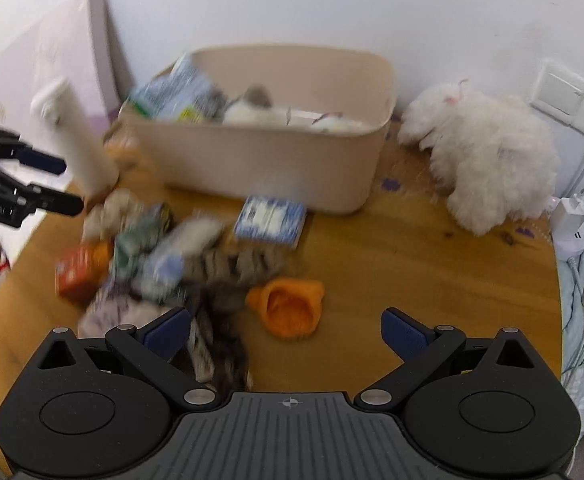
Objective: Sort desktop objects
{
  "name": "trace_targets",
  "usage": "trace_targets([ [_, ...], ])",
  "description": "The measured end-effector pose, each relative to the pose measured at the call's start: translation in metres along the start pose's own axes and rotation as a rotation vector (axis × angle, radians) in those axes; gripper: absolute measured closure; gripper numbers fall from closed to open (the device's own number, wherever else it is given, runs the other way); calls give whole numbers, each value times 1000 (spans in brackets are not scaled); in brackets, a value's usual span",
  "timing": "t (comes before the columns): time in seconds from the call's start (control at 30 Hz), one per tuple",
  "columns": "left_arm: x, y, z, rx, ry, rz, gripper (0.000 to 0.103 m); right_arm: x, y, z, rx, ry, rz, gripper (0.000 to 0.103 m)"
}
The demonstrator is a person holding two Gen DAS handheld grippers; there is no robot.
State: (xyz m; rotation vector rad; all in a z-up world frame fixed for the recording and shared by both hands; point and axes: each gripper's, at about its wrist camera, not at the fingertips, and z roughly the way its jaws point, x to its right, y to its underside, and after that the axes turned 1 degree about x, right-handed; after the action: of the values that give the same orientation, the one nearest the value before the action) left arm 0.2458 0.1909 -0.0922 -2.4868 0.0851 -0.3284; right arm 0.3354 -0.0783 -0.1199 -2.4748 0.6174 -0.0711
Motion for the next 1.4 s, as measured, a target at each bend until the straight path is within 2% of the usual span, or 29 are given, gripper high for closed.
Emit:
trace_targets([
  [0.27, -8, 34, 17, -91, -23, -31, 31, -25, 26, 15, -88, 15, -135, 0],
  [0.5, -13, 47, 28, -145, -5, -92, 31, -22, 37, 33, -138, 18, -106, 0],
  [0.53, -13, 48, 30, -154, -9, -91, 31, -22, 38, 36, -145, 23, -110, 0],
  [0.57, -14, 48, 33, -135, -51, -150, 31, -22, 39, 38, -151, 28, -116, 0],
  [0.9, -9, 49, 59, -204, -65, -130, 28, -33, 35, 64, -190, 30, -171, 0],
  [1.07, -3, 47, 71, -217, -62, -132, 28, -45, 32, 71, -175, 38, -213, 1],
  [1.1, -3, 47, 74, -224, -65, -132, 28, -46, 30, 73, -169, 33, -210, 3],
  [1.17, -2, 47, 80, -243, -61, -141, 30, -49, 27, 75, -163, 34, -205, 18],
  [1.2, -3, 48, 81, -244, -60, -146, 31, -51, 26, 77, -163, 31, -205, 21],
  [1.3, -4, 50, 82, -242, -51, -161, 44, -56, 25, 80, -167, 10, -220, 36],
  [1.37, -7, 51, 82, -240, -39, -176, 46, -59, 25, 81, -176, 3, -235, 50],
  [1.4, -8, 52, 81, -239, -36, -183, 46, -59, 26, 81, -179, -6, -237, 52],
])
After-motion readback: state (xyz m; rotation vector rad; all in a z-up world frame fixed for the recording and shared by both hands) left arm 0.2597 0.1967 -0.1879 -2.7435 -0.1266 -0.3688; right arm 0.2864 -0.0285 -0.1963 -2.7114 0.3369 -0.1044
